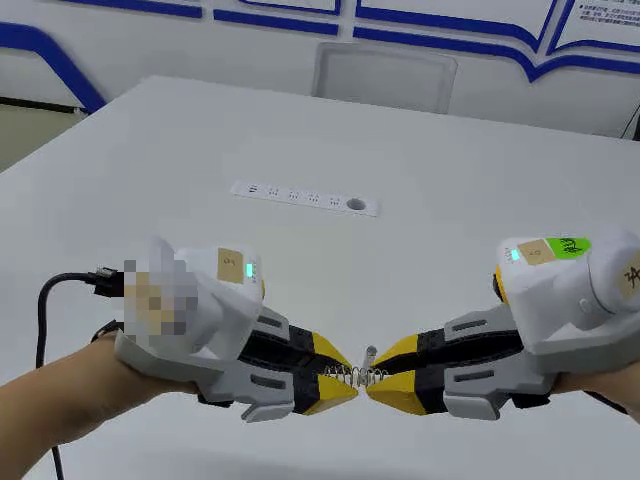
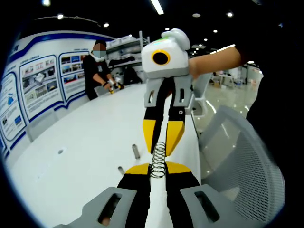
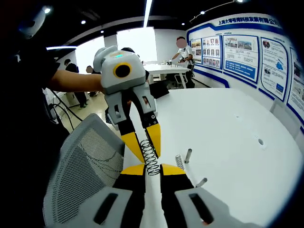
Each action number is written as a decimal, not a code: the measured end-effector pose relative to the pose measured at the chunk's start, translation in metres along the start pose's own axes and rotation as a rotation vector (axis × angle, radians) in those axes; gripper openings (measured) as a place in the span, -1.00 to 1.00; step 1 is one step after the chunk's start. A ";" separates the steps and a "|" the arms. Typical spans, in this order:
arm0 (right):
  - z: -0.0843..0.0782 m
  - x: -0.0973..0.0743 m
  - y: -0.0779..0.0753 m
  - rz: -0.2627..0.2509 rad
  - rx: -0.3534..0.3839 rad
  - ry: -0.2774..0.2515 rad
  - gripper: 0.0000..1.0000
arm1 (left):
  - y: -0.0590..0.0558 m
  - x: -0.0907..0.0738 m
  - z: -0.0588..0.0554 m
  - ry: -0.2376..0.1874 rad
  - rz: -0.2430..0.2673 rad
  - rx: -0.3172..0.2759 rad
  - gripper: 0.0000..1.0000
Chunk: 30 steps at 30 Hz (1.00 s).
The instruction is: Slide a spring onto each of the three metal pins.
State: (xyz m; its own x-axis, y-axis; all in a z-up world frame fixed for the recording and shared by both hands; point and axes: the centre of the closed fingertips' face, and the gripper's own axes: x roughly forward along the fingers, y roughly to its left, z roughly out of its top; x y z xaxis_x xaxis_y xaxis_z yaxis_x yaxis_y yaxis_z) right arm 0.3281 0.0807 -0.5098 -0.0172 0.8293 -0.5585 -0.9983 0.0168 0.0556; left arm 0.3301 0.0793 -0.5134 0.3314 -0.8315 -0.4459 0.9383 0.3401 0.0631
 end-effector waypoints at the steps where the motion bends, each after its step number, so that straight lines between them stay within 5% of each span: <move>1: 0.001 -0.001 0.001 0.001 -0.008 0.000 -0.76 | 0.000 0.000 0.000 0.000 0.000 0.001 -0.80; 11: 0.010 -0.009 0.002 0.023 -0.056 -0.004 -0.77 | -0.003 0.001 0.004 -0.016 -0.003 0.003 -0.80; 13: 0.014 -0.010 0.004 0.030 -0.057 -0.015 -0.77 | -0.002 0.003 0.000 0.005 0.001 0.014 -0.80; 14: 0.016 -0.011 0.006 0.044 -0.042 -0.023 -0.78 | 0.002 0.001 -0.008 0.052 0.020 0.047 -0.80; 15: 0.022 -0.010 0.007 0.043 -0.032 -0.049 -0.78 | -0.003 0.004 -0.003 0.021 -0.004 0.027 -0.80; 30: 0.033 -0.005 0.004 0.029 -0.040 -0.072 -0.78 | 0.004 0.002 -0.005 0.011 0.013 0.016 -0.80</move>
State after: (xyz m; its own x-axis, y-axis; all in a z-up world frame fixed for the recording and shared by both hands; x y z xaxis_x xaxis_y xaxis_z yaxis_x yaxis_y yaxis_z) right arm 0.3262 0.0947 -0.4797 -0.0436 0.8670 -0.4964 -0.9989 -0.0292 0.0368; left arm 0.3340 0.0807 -0.5186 0.3425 -0.8219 -0.4551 0.9354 0.3439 0.0829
